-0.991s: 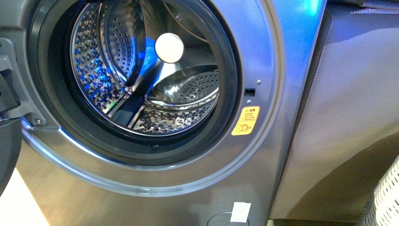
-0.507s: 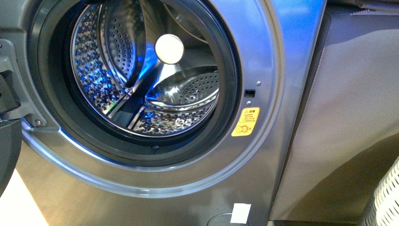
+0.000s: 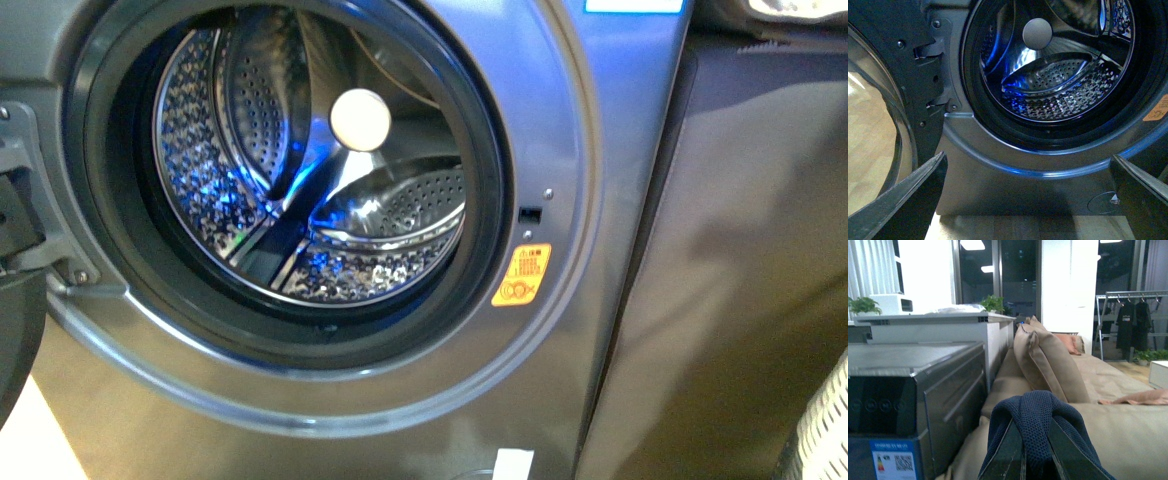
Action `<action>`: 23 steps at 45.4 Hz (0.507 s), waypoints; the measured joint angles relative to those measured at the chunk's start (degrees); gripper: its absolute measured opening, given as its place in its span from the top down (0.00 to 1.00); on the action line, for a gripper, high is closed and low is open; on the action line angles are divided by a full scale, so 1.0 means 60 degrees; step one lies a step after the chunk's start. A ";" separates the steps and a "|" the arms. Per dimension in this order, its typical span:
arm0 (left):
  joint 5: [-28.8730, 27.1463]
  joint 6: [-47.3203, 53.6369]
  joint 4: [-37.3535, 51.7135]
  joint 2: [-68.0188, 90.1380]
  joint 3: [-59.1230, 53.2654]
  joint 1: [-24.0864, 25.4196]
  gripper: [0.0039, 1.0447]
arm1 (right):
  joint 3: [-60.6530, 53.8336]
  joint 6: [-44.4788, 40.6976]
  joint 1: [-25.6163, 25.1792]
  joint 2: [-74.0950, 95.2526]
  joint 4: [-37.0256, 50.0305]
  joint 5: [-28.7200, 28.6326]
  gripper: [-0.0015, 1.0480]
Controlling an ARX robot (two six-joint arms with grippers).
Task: Put clothes into washing machine
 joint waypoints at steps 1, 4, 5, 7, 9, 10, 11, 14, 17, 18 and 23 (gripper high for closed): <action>0.0000 0.0000 0.0000 0.0000 0.0000 0.0000 0.06 | 0.0255 -0.0033 0.0153 0.0069 -0.0149 0.0102 0.96; 0.0000 0.0004 0.0000 0.0000 0.0000 0.0000 0.06 | 0.1166 -0.0208 0.0790 0.0357 -0.0772 0.0495 0.96; 0.0000 0.0004 0.0000 0.0000 0.0000 0.0000 0.06 | 0.1413 -0.0281 0.0998 0.0444 -0.0965 0.0634 0.96; 0.0000 0.0004 0.0000 0.0000 0.0000 0.0000 0.06 | 0.2244 -0.0510 0.1756 0.0750 -0.1585 0.1064 0.96; 0.0000 0.0000 0.0000 0.0000 0.0000 0.0000 0.06 | 0.2954 -0.0769 0.2448 0.1049 -0.2055 0.1475 0.96; 0.0000 0.0000 0.0000 0.0000 0.0000 0.0000 0.06 | 0.3206 -0.0849 0.2714 0.1166 -0.2211 0.1632 0.96; 0.0000 0.0004 0.0000 0.0000 0.0000 0.0000 0.06 | 0.3450 -0.0954 0.2983 0.1282 -0.2357 0.1785 0.96; 0.0000 0.0000 0.0000 0.0000 0.0000 0.0000 0.06 | 0.4277 -0.1366 0.3934 0.1705 -0.2794 0.2404 0.96; 0.0000 0.0004 0.0000 0.0000 0.0000 0.0000 0.06 | 0.4943 -0.1694 0.4747 0.2091 -0.3115 0.2885 0.96; 0.0000 0.0000 0.0000 0.0000 0.0000 0.0000 0.06 | 0.5104 -0.1807 0.5016 0.2226 -0.3184 0.3002 0.96; 0.0000 0.0000 0.0000 0.0000 0.0000 0.0000 0.06 | 0.6328 -0.2346 0.6320 0.3049 -0.3654 0.3752 0.96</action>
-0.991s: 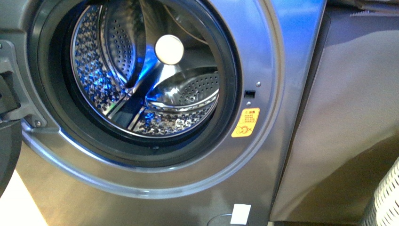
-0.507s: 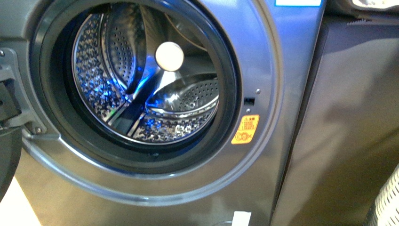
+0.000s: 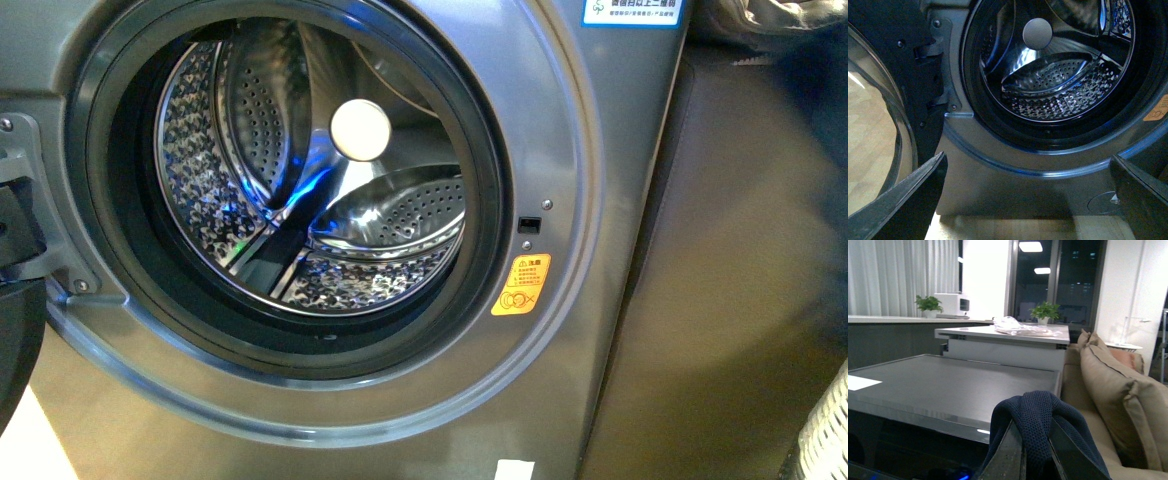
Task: Put clothes into washing machine
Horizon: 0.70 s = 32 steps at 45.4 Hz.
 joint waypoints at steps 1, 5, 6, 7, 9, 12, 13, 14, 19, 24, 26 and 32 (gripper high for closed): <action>0.0000 0.0004 0.0000 0.0000 0.0000 0.0000 0.06 | 0.0321 -0.0102 0.0295 0.0244 -0.0098 0.0138 0.96; 0.0000 0.0004 0.0000 0.0000 0.0000 0.0000 0.06 | 0.1337 -0.0353 0.1060 0.0984 -0.0444 0.0477 0.96; 0.0000 0.0000 0.0000 0.0000 0.0000 0.0000 0.06 | 0.1552 -0.0393 0.1198 0.1129 -0.0525 0.0528 0.96; 0.0000 0.0000 0.0000 0.0000 0.0000 0.0000 0.06 | 0.1770 -0.0455 0.1337 0.1282 -0.0608 0.0590 0.96; 0.0000 0.0004 0.0000 0.0000 0.0000 0.0000 0.06 | 0.2167 -0.0554 0.1581 0.1563 -0.0743 0.0699 0.96; 0.0000 0.0000 0.0000 0.0000 0.0000 0.0000 0.06 | 0.2728 -0.0630 0.1825 0.1953 -0.0962 0.0616 0.96; 0.0000 0.0004 0.0000 0.0000 0.0000 0.0000 0.06 | 0.2838 -0.0652 0.1851 0.2033 -0.1013 0.0565 0.96; 0.0000 0.0004 0.0000 0.0000 0.0000 0.0000 0.06 | 0.2929 -0.0663 0.1865 0.2109 -0.1060 0.0492 0.96; 0.0000 0.0000 0.0000 0.0000 0.0000 0.0000 0.06 | 0.3162 -0.0678 0.1891 0.2364 -0.1224 0.0284 0.96; 0.0007 0.0000 0.0000 0.0000 0.0000 0.0000 0.06 | 0.3497 -0.0663 0.1942 0.3060 -0.0441 0.0291 0.96; 0.0004 0.0004 0.0000 0.0000 0.0000 0.0000 0.06 | 0.3526 -0.0663 0.1949 0.3286 -0.0350 0.0302 0.96; 0.0004 0.0004 0.0000 0.0000 0.0000 0.0000 0.06 | 0.3406 -0.0663 0.2000 0.3880 -0.0390 0.0291 0.96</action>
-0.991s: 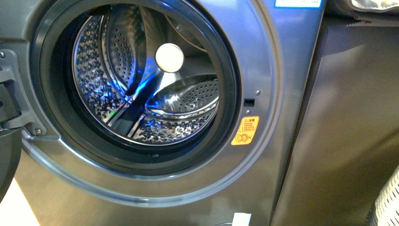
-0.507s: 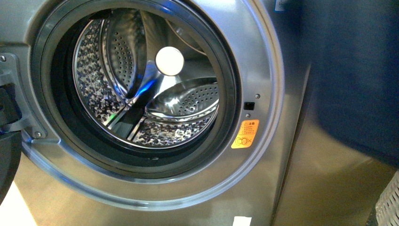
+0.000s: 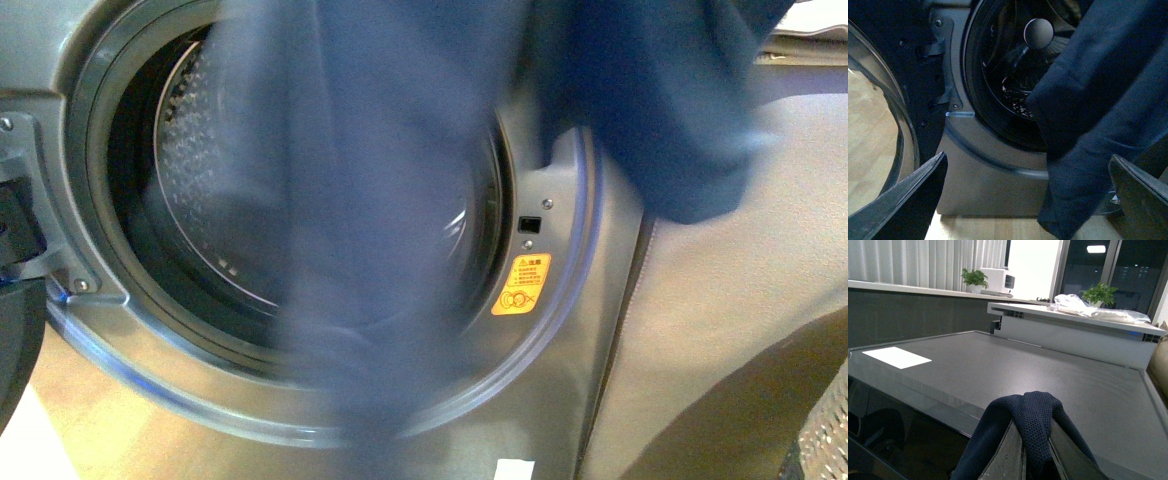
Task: Put clothes into washing machine
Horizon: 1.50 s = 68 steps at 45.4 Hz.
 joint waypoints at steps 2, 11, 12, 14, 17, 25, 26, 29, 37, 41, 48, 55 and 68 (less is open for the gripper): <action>0.0000 0.0000 0.0000 0.0000 0.0000 0.0000 0.06 | -0.0018 0.0000 0.0007 0.0025 0.0000 -0.0011 0.96; 0.0000 -0.0004 0.0000 0.0000 0.0000 0.0000 0.06 | -0.0015 0.0000 0.0011 -0.0106 0.0004 -0.0015 0.96; 0.0000 0.0000 0.0000 0.0000 0.0000 0.0000 0.06 | -0.0015 0.0000 0.0011 -0.0106 0.0004 -0.0015 0.96; 0.0000 -0.0004 0.0000 0.0000 0.0000 0.0000 0.06 | -0.0015 0.0000 0.0011 -0.0106 0.0004 -0.0015 0.96; 0.0000 0.0000 0.0000 0.0000 0.0000 0.0000 0.06 | -0.0015 0.0000 0.0011 -0.0106 0.0004 -0.0015 0.96; 0.0000 -0.0004 0.0000 0.0000 0.0000 0.0000 0.06 | -0.0015 0.0000 0.0011 -0.0109 0.0004 -0.0011 0.96; 0.0000 0.0000 0.0000 0.0000 0.0000 0.0000 0.06 | -0.0015 0.0000 0.0011 -0.0109 0.0004 -0.0007 0.96; 0.0000 -0.0004 0.0000 0.0000 0.0000 0.0000 0.06 | -0.0015 0.0000 0.0011 -0.0109 0.0004 -0.0007 0.96; 0.3628 -0.0867 0.1530 0.0554 0.0004 0.1494 0.06 | -0.0015 0.0000 0.0011 -0.0106 0.0004 0.0004 0.96; 0.4776 -0.0878 0.2896 0.1683 0.0153 0.2419 0.06 | -0.0015 0.0000 0.0011 -0.0109 0.0004 0.0007 0.96; 0.4976 -0.0546 0.4681 0.3577 0.1158 0.2714 0.06 | -0.0015 -0.0004 0.0011 -0.0106 0.0004 0.0004 0.96; 0.5111 -0.0455 0.5472 0.5020 0.2426 0.2572 0.06 | -0.0015 0.0000 0.0011 -0.0106 0.0004 0.0004 0.96; 0.5213 -0.0273 0.5745 0.6914 0.4765 0.0667 0.06 | -0.0015 0.0000 0.0011 -0.0106 0.0004 0.0007 0.96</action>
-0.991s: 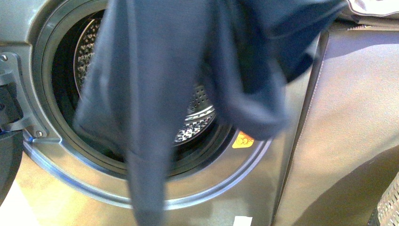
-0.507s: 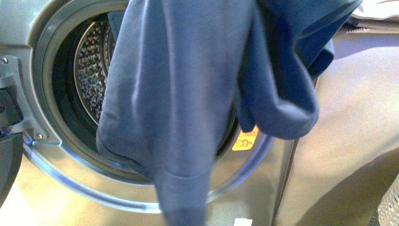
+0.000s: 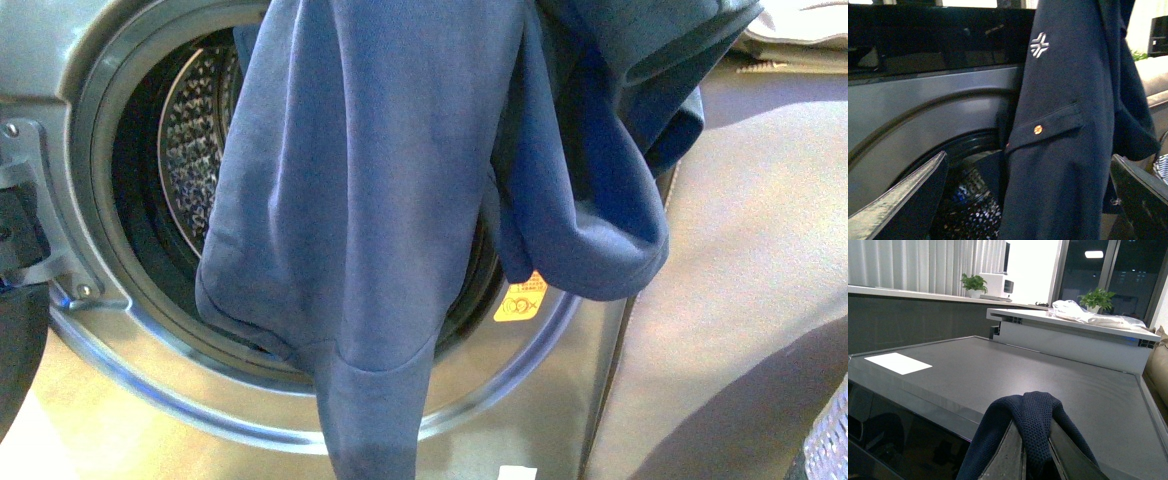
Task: Put clothes into washing machine
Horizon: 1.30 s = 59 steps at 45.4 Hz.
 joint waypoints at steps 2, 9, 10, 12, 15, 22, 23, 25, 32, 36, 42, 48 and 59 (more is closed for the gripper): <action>-0.0262 0.0135 -0.0007 0.0317 0.0299 -0.0510 0.06 | 0.0000 0.0000 0.0000 -0.0004 0.0000 -0.0004 0.96; -0.0729 0.0572 -0.0004 0.1330 0.1118 -0.1708 0.06 | 0.0000 0.0000 0.0000 0.0000 0.0000 0.0000 0.96; -0.0729 0.0601 0.0004 0.1472 0.1231 -0.1814 0.06 | 0.0000 0.0000 0.0000 0.0000 0.0000 -0.0004 0.96; -0.0809 0.0699 0.0069 0.1854 0.1559 -0.2040 0.06 | 0.0000 0.0000 0.0000 -0.0004 0.0000 -0.0004 0.96; -0.0896 0.0780 0.0113 0.2317 0.2000 -0.2222 0.06 | 0.0000 0.0000 0.0000 -0.0004 0.0000 -0.0004 0.96; -0.0856 0.0790 0.0131 0.3530 0.3162 -0.2484 0.06 | 0.0000 0.0000 0.0000 0.0000 0.0000 -0.0004 0.96; -0.0871 0.0790 0.0106 0.3672 0.3308 -0.2510 0.06 | 0.0000 0.0000 0.0000 -0.0004 0.0000 -0.0004 0.96; -0.0878 0.0798 0.0015 0.3949 0.3595 -0.2575 0.06 | 0.0000 0.0000 0.0000 -0.0004 0.0000 -0.0004 0.96; -0.0812 0.0816 -0.0437 0.4951 0.4481 -0.2896 0.06 | 0.0000 0.0000 0.0000 -0.0004 0.0000 -0.0004 0.96; -0.0310 0.0590 -0.0605 0.5461 0.4765 -0.3049 0.06 | 0.0000 0.0000 0.0000 -0.0004 0.0000 -0.0004 0.96; 0.0262 0.0175 -0.0426 0.5945 0.4896 -0.3373 0.06 | 0.0000 0.0000 0.0000 0.0000 0.0000 -0.0004 0.96; 0.0175 -0.0179 -0.0044 0.6317 0.5013 -0.3810 0.06 | 0.0000 0.0000 0.0000 -0.0004 0.0000 0.0000 0.96; -0.0226 -0.0747 0.0484 0.6859 0.5486 -0.4612 0.06 | 0.0000 -0.0004 0.0000 -0.0004 0.0000 0.0000 0.96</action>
